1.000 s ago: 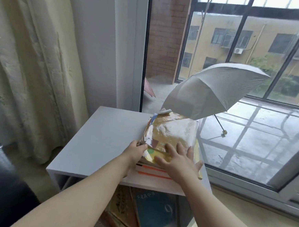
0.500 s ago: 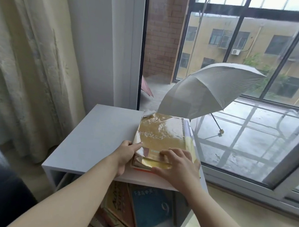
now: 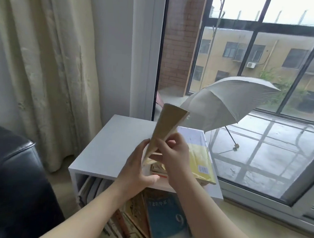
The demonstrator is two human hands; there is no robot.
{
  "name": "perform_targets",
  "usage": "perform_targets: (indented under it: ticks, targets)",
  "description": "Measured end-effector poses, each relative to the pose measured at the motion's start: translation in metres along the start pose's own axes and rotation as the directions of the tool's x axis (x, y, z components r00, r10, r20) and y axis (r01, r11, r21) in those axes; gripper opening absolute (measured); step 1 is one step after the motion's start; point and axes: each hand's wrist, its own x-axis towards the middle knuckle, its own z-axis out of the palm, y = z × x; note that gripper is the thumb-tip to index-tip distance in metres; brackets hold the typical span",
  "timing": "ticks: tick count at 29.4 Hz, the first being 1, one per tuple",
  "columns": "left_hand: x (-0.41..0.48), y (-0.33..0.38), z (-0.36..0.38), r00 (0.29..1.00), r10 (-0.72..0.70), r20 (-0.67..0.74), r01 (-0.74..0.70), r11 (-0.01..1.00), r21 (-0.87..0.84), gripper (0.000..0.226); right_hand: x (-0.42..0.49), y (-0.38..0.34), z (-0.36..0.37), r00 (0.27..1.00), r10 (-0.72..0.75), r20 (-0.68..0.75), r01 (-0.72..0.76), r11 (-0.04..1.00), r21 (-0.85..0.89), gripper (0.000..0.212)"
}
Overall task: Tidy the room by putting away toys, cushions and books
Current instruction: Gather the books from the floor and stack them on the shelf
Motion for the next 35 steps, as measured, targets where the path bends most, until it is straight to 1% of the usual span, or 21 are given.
perform_targets:
  ticks: [1,2,4,6,7,9,11,13,15,16,18,19,21,22,24,25,26,28,30,33,35]
  targets:
    - [0.001,-0.002,-0.003,0.993,0.033,-0.113,-0.033,0.999,0.004,0.068,-0.005,-0.008,0.009,0.999,-0.025,0.046,0.022,0.997,0.074,0.010]
    - [0.002,-0.002,-0.008,0.972,-0.026,-0.235,0.028,1.000,0.006,0.050,-0.008,-0.014,0.015,0.996,-0.035,0.086,0.022,0.989,0.145,0.010]
    - [0.007,-0.009,-0.024,0.863,-0.292,-0.411,0.273,0.956,-0.107,0.018,-0.010,-0.021,0.019,0.992,-0.026,0.121,-0.001,0.976,0.217,0.009]
    - [0.013,-0.016,-0.041,0.804,-0.395,-0.444,0.266,0.907,-0.325,0.029,-0.008,-0.020,0.015,0.996,0.000,0.089,-0.019,0.976,0.218,0.010]
    - [0.017,-0.017,-0.047,0.806,-0.424,-0.414,0.249,0.876,-0.413,0.030,-0.004,-0.013,0.011,0.997,0.028,0.067,-0.039,0.985,0.166,0.012]
    - [0.021,-0.015,-0.048,0.822,-0.501,-0.270,0.299,0.784,-0.545,0.017,0.001,0.003,0.008,0.993,0.097,0.064,-0.092,0.993,-0.080,0.014]
    - [0.017,-0.023,-0.035,0.757,-0.642,-0.120,0.428,0.627,-0.651,0.014,0.000,0.020,0.010,0.971,0.179,0.160,-0.118,0.937,-0.330,0.021]
    - [0.010,-0.028,-0.030,0.698,-0.716,0.021,0.459,0.425,-0.780,0.024,-0.002,0.031,0.015,0.933,0.210,0.293,-0.039,0.867,-0.497,0.036]
    - [0.010,-0.028,-0.036,0.703,-0.698,0.135,0.403,0.235,-0.885,0.031,-0.002,0.037,0.021,0.902,0.207,0.378,0.103,0.748,-0.656,0.048]
    - [0.012,-0.028,-0.040,0.705,-0.690,0.163,0.373,0.166,-0.913,0.033,0.000,0.039,0.023,0.895,0.201,0.399,0.185,0.647,-0.740,0.050]
    - [0.016,-0.030,-0.043,0.674,-0.710,0.205,0.395,0.111,-0.912,0.037,0.004,0.045,0.023,0.886,0.202,0.417,0.293,0.453,-0.842,0.044]
    - [0.016,-0.031,-0.043,0.655,-0.721,0.226,0.442,0.123,-0.889,0.038,0.004,0.048,0.022,0.883,0.211,0.420,0.311,0.408,-0.858,0.041]
    - [0.016,-0.035,-0.045,0.617,-0.752,0.233,0.534,0.183,-0.825,0.032,0.002,0.053,0.021,0.884,0.214,0.416,0.285,0.459,-0.842,0.037]
    - [0.016,-0.038,-0.046,0.579,-0.797,0.172,0.579,0.254,-0.775,0.026,0.001,0.054,0.021,0.900,0.190,0.393,0.239,0.540,-0.807,0.036]
    - [0.017,-0.048,-0.052,0.500,-0.862,-0.082,0.663,0.442,-0.605,0.036,0.002,0.052,0.018,0.946,0.122,0.299,0.139,0.681,-0.719,0.037]
    - [0.017,-0.051,-0.057,0.505,-0.838,-0.209,0.692,0.537,-0.482,0.040,0.002,0.051,0.016,0.967,0.075,0.243,0.122,0.702,-0.702,0.039]
    - [0.016,-0.047,-0.065,0.555,-0.778,-0.294,0.700,0.628,-0.340,0.039,0.002,0.050,0.012,0.981,0.024,0.193,0.124,0.689,-0.714,0.043]
    - [0.015,-0.034,-0.084,0.708,-0.622,-0.333,0.662,0.749,0.009,0.033,0.004,0.046,0.007,0.989,-0.063,0.133,0.143,0.621,-0.771,0.054]
    - [0.013,-0.018,-0.102,0.794,-0.483,-0.370,0.597,0.734,0.323,0.024,0.006,0.036,0.006,0.989,-0.100,0.111,0.148,0.532,-0.834,0.070]
    - [0.018,0.006,-0.124,0.851,-0.282,-0.443,0.490,0.731,0.475,0.014,0.010,0.021,0.015,0.982,-0.111,0.150,0.181,0.381,-0.907,0.088]
    - [0.023,0.020,-0.133,0.898,-0.137,-0.419,0.357,0.783,0.510,0.029,0.013,0.014,0.022,0.971,-0.168,0.172,0.218,0.315,-0.924,0.074]
